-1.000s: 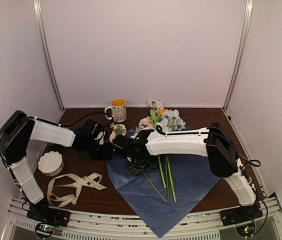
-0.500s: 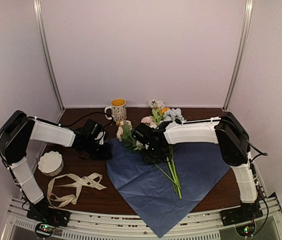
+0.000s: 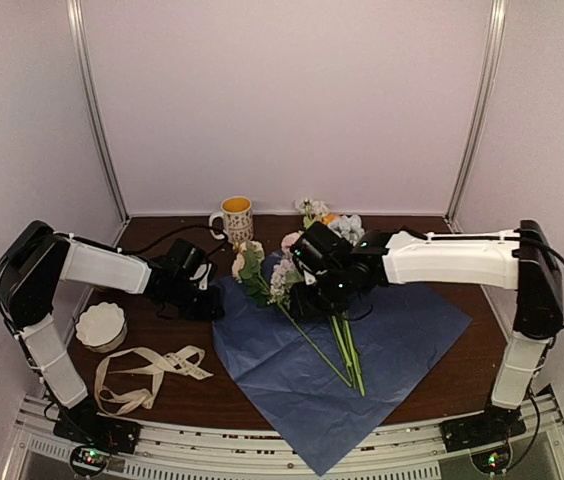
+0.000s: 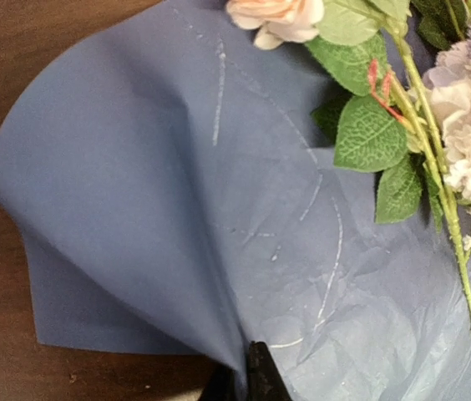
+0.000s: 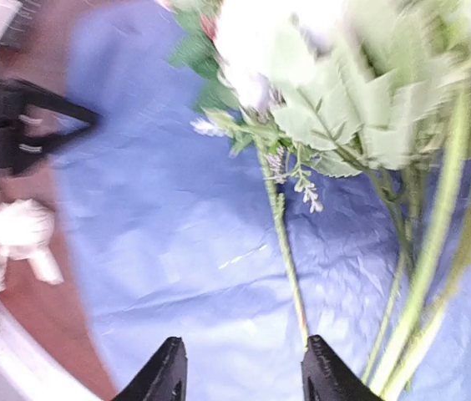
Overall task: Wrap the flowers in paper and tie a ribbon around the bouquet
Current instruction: Adjust the fake flower on the flattened wrapping paper, then pick up the flattened wrapping paper from the center of the board.
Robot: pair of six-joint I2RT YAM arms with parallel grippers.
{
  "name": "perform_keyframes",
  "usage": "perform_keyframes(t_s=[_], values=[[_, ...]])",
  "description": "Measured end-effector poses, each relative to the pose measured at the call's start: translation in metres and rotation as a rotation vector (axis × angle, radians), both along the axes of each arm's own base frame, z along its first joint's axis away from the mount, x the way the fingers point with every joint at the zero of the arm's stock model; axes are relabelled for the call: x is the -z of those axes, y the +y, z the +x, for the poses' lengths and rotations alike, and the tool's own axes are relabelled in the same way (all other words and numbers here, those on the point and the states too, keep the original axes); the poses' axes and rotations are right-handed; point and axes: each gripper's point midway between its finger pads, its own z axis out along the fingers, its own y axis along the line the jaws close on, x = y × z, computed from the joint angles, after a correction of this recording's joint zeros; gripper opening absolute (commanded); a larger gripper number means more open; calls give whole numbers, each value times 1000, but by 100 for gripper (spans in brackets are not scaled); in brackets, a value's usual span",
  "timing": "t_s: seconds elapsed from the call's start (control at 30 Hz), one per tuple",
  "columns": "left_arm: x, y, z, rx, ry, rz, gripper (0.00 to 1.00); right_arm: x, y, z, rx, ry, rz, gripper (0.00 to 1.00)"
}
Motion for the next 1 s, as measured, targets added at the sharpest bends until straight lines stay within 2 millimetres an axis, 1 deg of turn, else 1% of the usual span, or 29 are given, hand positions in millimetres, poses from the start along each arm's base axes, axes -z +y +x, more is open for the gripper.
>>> perform_keyframes(t_s=[0.1, 0.13, 0.2, 0.27, 0.33, 0.37, 0.43, 0.5, 0.57, 0.63, 0.67, 0.73, 0.77, 0.83, 0.9, 0.93, 1.0], values=[[2, 4, -1, 0, 2, 22, 45, -39, -12, -11, 3, -45, 91, 51], [1, 5, -2, -1, 1, 29, 52, -46, -18, -15, 7, -52, 106, 51], [-4, 7, -1, -2, -11, 37, 63, -50, -32, -24, 15, -53, 114, 52], [-13, 10, 0, -14, -30, 40, 68, -40, -48, -35, 29, -30, 92, 55], [-28, 12, 1, -22, -66, 42, 71, -18, -72, -51, 43, 19, 24, 60], [-36, 14, 2, -28, -89, 47, 72, -5, -87, -60, 54, 46, -22, 63], [-52, 17, 2, -35, -138, 66, 73, 12, -116, -77, 74, 90, -101, 66], [-69, 18, -1, -33, -195, 93, 72, 19, -142, -92, 99, 111, -145, 66], [-89, 15, -6, -14, -269, 124, 70, 21, -167, -103, 137, 122, -143, 65], [-115, 2, -18, 50, -371, 141, 69, 27, -187, -111, 191, 139, -112, 65], [-128, -8, -27, 103, -425, 141, 68, 33, -196, -114, 219, 157, -98, 65], [-152, -34, -52, 240, -533, 133, 68, 49, -212, -122, 275, 213, -76, 65], [-164, -49, -69, 323, -591, 124, 68, 57, -220, -125, 301, 238, -76, 65], [-183, -86, -114, 532, -703, 98, 68, 69, -232, -133, 349, 285, -70, 66], [-190, -114, -156, 712, -776, 72, 68, 75, -239, -139, 379, 311, -53, 67], [-189, -125, -177, 801, -809, 71, 68, 78, -240, -142, 387, 324, -37, 68], [-180, -138, -203, 929, -854, 96, 69, 84, -240, -147, 392, 351, -24, 68]])
